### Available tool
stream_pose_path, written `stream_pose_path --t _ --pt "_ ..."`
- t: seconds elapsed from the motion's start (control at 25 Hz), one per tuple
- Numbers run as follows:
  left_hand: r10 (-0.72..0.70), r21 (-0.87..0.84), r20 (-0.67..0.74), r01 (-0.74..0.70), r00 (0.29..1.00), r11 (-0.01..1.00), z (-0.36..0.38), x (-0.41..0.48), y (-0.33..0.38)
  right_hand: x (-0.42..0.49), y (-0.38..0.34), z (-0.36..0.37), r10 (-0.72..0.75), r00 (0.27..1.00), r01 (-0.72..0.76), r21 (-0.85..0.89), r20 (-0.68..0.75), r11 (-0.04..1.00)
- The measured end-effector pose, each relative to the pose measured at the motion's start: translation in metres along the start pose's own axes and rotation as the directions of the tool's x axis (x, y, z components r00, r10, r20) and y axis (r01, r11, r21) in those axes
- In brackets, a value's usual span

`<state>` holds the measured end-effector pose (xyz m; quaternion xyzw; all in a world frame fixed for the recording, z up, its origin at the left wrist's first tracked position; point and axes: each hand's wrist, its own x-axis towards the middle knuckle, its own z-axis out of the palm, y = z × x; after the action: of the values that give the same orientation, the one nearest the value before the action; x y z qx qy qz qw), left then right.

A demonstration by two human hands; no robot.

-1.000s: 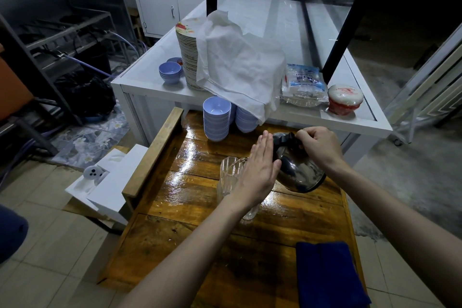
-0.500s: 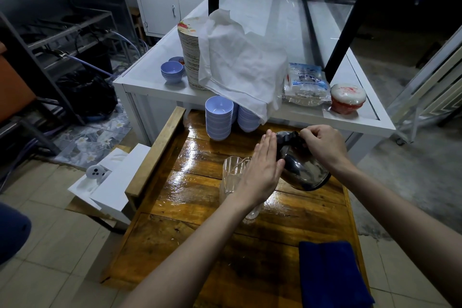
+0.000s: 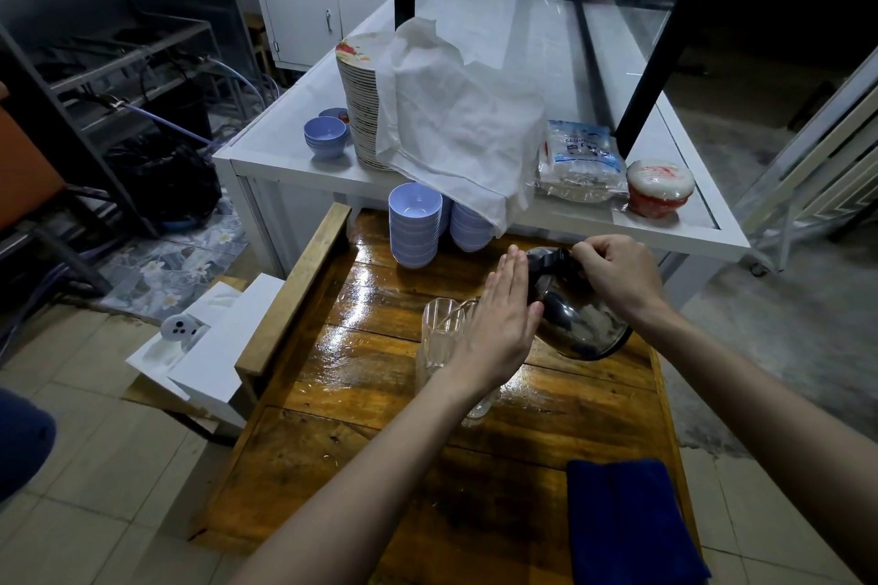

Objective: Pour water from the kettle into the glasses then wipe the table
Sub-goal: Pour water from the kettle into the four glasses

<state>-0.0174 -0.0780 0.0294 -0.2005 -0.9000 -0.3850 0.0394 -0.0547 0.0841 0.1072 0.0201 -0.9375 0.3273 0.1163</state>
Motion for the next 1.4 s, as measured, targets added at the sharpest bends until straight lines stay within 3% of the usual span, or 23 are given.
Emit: stream_pose_path --t 0.48,0.8,1.12,1.4 --pt "-0.008 0.015 -0.001 0.008 1.0 1.0 0.004 0.0 0.0 0.0 0.004 0.001 -0.007 1.0 0.007 0.003 0.015 1.0" --pt "0.028 0.014 -0.01 -0.028 1.0 1.0 -0.003 0.006 0.008 -0.005 0.021 -0.001 0.164 0.986 -0.166 0.19 0.028 0.968" --pt "0.143 0.142 0.1 -0.156 0.985 0.977 0.008 0.03 0.025 -0.023 0.068 0.0 0.39 0.918 -0.364 0.532 0.069 0.764" --pt "0.225 0.32 0.351 -0.342 0.909 0.884 0.056 0.068 0.034 -0.04 0.124 0.008 0.657 0.747 -0.507 0.723 0.099 0.469"
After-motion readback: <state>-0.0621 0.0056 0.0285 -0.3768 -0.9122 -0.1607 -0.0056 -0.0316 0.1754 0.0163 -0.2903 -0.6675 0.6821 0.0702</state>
